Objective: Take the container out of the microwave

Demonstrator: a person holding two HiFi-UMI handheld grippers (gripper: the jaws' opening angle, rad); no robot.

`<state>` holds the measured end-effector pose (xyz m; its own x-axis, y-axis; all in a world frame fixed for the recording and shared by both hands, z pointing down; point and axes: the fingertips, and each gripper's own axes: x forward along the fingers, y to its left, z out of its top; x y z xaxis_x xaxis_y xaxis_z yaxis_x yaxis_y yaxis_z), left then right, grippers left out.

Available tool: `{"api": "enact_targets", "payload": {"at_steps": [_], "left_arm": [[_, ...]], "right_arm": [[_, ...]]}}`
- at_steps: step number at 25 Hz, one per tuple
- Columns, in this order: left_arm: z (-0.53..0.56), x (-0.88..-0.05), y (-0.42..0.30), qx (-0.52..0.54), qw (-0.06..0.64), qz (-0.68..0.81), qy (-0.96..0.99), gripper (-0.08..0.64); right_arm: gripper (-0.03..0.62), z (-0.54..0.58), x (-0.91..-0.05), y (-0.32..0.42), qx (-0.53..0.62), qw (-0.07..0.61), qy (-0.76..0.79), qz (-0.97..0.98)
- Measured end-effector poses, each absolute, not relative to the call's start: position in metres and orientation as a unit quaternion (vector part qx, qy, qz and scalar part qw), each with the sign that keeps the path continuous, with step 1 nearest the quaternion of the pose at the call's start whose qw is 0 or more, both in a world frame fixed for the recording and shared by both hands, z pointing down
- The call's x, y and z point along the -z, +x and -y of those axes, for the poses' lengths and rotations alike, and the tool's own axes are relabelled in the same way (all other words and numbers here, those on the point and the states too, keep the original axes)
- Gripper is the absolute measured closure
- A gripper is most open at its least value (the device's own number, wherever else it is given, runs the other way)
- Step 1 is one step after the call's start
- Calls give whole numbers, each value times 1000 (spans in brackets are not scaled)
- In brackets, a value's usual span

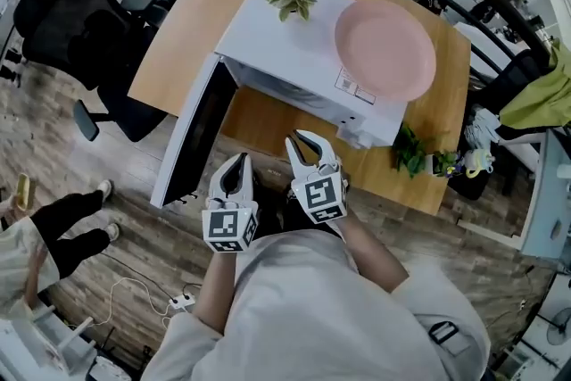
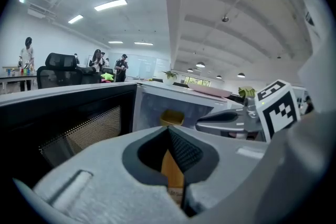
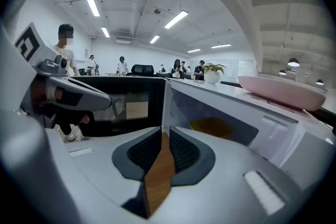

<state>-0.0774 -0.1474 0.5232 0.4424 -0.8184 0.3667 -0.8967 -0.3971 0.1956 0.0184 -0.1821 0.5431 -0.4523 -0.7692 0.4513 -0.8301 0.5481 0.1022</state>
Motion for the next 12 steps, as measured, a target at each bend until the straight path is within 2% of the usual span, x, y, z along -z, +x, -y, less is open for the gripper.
{"api": "enact_targets", "payload": {"at_steps": [12], "left_arm": [[186,-539,-79,-107,200,461,858,557]], "right_arm": [[529,229,-563,19,-65,291,513,805]]}}
